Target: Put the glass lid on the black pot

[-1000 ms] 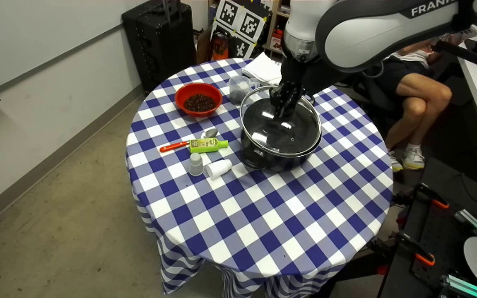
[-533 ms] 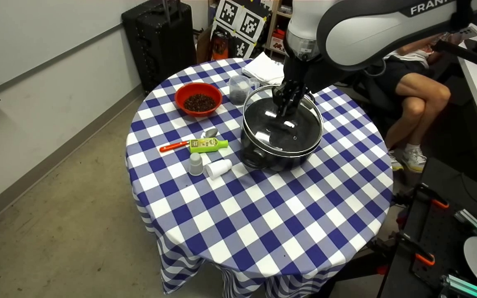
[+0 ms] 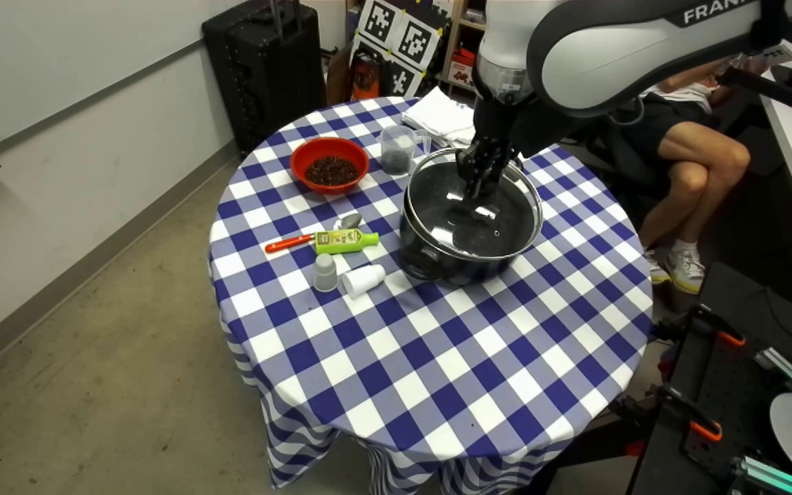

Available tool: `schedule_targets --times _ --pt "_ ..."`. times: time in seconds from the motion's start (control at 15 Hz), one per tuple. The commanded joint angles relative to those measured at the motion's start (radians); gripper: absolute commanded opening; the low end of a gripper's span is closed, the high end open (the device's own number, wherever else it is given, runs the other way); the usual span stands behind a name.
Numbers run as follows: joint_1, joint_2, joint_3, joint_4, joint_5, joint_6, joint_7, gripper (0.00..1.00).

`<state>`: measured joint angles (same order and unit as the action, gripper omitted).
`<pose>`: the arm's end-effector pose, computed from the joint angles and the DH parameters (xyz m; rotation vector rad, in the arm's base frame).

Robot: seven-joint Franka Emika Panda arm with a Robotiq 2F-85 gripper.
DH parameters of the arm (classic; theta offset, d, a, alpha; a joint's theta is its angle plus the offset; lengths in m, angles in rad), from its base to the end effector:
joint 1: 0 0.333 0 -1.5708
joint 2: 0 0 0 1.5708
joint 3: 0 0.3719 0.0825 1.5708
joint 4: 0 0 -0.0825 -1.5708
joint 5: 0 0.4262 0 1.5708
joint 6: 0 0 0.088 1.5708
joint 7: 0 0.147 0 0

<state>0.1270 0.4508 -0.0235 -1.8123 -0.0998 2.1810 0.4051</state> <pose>0.6898 0.0656 0.2700 3.0113 -0.3617 -0.0864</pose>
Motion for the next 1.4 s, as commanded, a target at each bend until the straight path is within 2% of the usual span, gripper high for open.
schedule_targets --times 0.0,1.33 --pt "-0.011 -0.035 0.012 -0.015 0.034 -0.028 -0.049 0.25" --pt "-0.021 -0.005 0.014 0.036 0.069 -0.02 -0.064 0.25"
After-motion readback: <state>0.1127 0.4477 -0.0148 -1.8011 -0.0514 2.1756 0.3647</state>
